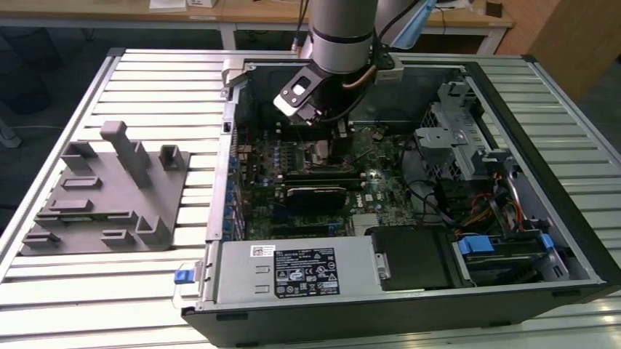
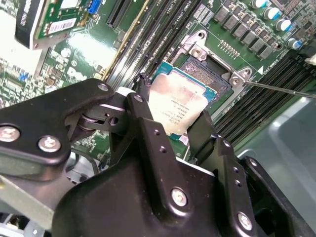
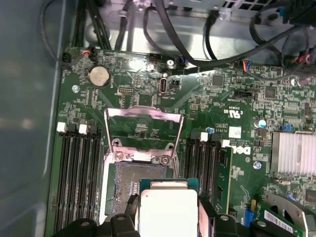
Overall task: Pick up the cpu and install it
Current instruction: 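Place the cpu into insertion slot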
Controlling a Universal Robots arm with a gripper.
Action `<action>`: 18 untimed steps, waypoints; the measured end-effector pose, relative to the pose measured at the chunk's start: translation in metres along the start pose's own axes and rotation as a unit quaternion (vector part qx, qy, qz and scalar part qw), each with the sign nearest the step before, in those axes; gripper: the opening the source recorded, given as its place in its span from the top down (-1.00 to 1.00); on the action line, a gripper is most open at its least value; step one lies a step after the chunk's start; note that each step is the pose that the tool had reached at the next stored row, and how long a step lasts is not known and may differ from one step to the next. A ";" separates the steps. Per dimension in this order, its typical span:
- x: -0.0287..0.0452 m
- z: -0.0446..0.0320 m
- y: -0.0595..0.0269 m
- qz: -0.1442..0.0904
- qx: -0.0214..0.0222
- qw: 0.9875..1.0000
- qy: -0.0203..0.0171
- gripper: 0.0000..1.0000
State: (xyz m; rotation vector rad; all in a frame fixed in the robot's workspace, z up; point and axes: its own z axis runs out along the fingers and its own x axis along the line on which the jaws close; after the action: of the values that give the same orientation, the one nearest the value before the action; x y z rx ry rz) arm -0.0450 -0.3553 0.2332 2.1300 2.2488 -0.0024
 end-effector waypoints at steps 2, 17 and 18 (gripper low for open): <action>0.0009 0.0010 0.0000 0.006 0.000 1.000 0.000 -0.09; 0.0138 0.0176 0.0004 0.006 0.000 1.000 -0.003 -0.09; 0.0144 0.0182 0.0006 0.006 0.000 1.000 -0.003 -0.09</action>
State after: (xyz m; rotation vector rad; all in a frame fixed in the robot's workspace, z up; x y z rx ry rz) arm -0.0445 -0.3414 0.2146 2.1400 2.2343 -0.0091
